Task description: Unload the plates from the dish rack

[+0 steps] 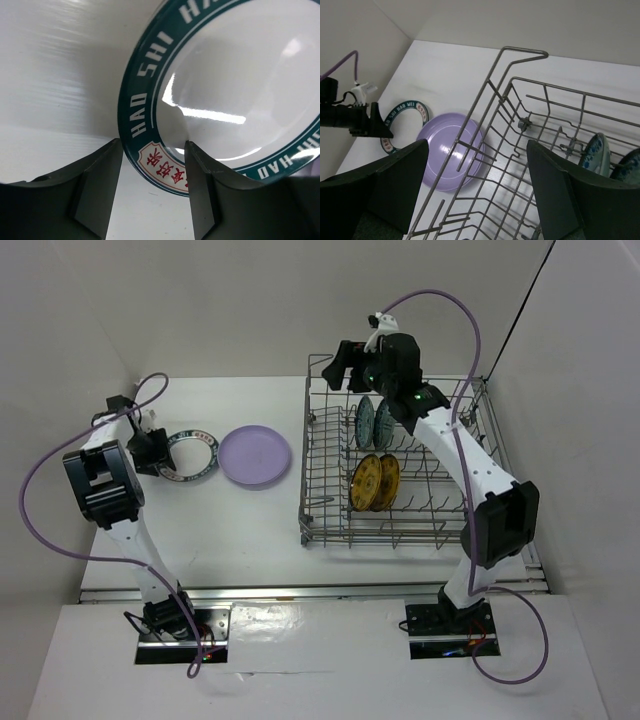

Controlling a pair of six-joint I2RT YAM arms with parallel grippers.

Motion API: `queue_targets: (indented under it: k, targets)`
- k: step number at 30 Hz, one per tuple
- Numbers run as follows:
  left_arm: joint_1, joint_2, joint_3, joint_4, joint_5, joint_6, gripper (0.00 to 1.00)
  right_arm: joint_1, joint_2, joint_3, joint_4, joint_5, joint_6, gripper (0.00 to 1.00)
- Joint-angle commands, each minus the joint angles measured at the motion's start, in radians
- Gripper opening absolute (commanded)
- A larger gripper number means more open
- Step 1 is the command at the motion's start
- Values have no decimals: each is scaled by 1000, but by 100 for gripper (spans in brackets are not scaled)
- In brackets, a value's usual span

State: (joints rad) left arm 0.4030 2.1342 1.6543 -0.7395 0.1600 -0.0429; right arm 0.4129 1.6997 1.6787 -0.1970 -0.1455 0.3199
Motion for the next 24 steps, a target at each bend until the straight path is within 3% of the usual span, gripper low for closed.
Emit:
queue_targets:
  k: [1, 6, 8, 11, 14, 24]
  targets:
    - [16, -40, 16, -21, -85, -8, 65, 6, -69, -1, -43, 68, -16, 86]
    - [16, -100, 27, -40, -62, -8, 65, -84, 47, 234, -365, 257, -6, 86]
    - [16, -126, 27, -40, -74, -17, 65, -124, 60, 248, -450, 345, -21, 83]
    - [-6, -186, 18, -29, -106, -17, 71, -152, 81, 210, -492, 441, -64, 82]
    - [-15, -224, 9, -29, -106, -17, 74, -163, 130, 165, -492, 464, -94, 73]
    - [-24, -336, -47, -64, -71, -8, 74, -184, 253, 92, -431, 436, -31, 51]
